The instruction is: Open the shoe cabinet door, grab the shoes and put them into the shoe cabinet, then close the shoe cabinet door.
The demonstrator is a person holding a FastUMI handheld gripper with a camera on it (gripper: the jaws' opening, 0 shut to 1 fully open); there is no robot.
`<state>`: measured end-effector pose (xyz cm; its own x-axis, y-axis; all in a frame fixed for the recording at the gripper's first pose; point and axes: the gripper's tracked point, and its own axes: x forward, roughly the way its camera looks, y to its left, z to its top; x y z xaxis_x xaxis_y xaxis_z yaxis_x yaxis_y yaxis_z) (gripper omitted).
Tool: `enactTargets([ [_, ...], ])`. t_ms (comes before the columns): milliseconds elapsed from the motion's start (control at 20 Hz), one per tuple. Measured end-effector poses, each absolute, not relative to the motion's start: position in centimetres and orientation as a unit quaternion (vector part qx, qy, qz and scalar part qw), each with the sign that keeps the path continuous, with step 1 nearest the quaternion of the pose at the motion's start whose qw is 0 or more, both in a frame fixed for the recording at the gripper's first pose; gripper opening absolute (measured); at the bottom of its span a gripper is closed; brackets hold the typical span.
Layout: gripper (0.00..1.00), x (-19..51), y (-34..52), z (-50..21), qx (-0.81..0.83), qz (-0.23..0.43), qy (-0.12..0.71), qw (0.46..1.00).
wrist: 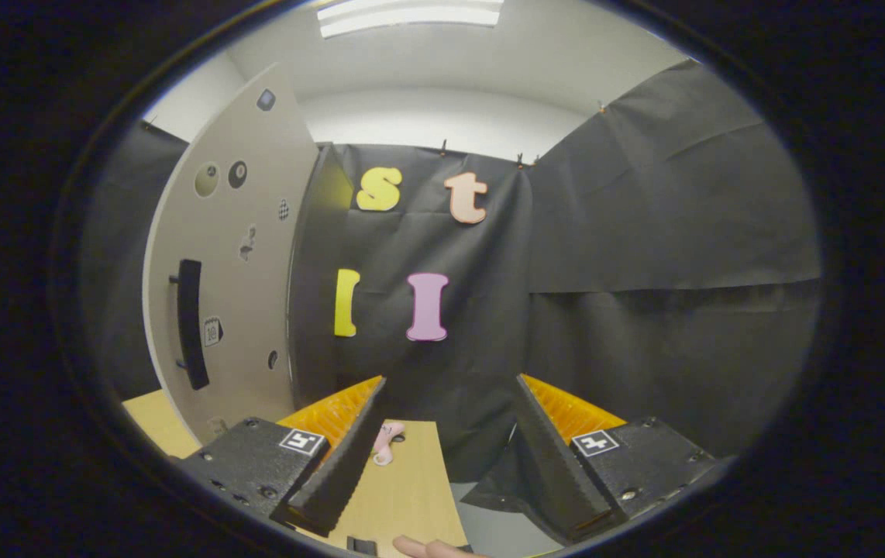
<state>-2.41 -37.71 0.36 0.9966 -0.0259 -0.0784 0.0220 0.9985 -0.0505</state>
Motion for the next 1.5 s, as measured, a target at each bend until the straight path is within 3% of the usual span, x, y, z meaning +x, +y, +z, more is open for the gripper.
enactTargets([
  [450,1.0,1.4,-30.5,-1.7,-0.003,0.061,0.074,0.995],
  [800,1.0,0.4,-19.9,-0.9,-0.018,0.163,0.072,0.984],
  [850,1.0,-0.1,-19.8,-0.1,-0.024,0.153,0.065,0.986],
  [900,0.87,-0.1,-19.1,0.2,-0.029,0.151,0.055,0.987],
  [1000,0.83,-0.3,-17.3,-0.2,-0.025,0.16,0.061,0.985],
  [1250,0.83,-1.1,-13.0,-0.1,-0.011,0.186,0.065,0.98],
  [1500,0.84,-0.9,-9.9,-0.3,-0.013,0.157,0.053,0.986],
])
